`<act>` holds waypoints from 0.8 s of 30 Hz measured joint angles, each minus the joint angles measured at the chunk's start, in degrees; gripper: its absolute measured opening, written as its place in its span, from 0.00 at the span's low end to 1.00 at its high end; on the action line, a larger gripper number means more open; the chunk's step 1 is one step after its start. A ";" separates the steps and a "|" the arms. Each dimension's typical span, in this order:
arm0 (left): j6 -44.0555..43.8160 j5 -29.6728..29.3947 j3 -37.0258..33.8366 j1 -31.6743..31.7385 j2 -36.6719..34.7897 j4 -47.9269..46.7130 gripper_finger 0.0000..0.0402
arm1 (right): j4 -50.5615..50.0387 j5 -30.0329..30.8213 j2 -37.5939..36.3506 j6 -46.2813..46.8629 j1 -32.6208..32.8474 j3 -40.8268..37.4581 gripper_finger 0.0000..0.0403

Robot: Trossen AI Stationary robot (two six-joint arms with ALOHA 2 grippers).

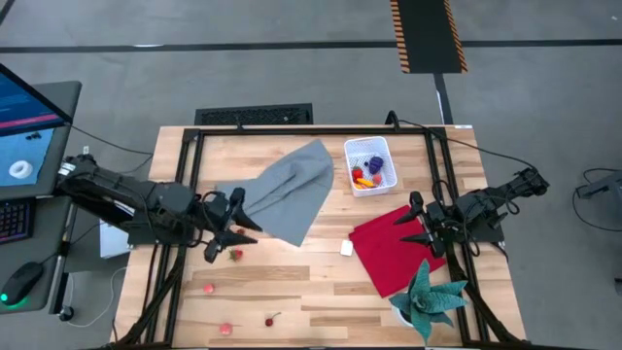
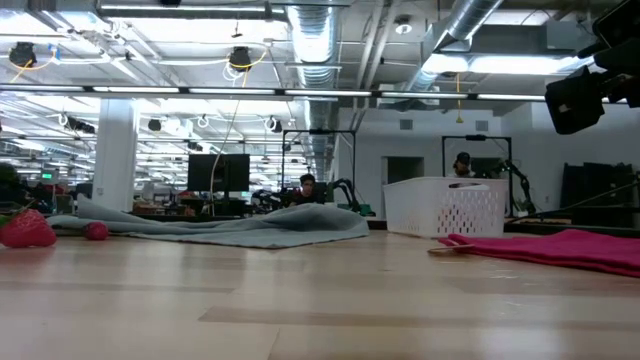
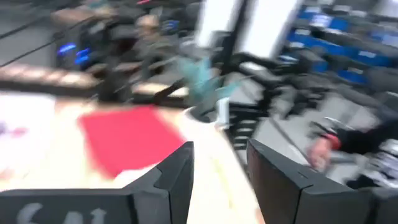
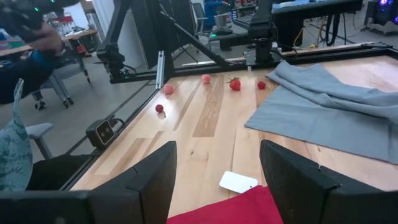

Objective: Pick and placing Produce into tupperware
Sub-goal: Put the red strawberry into the white bin

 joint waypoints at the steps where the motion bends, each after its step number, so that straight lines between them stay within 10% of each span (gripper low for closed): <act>1: -1.62 -2.45 -1.25 -0.61 -0.62 -0.16 0.34 | -0.02 0.00 0.02 0.00 -0.02 0.00 0.63; 24: -52.57 -15.43 -7.87 -18.34 -2.67 -39.74 0.34 | 0.00 -0.02 0.02 0.00 0.00 0.00 0.63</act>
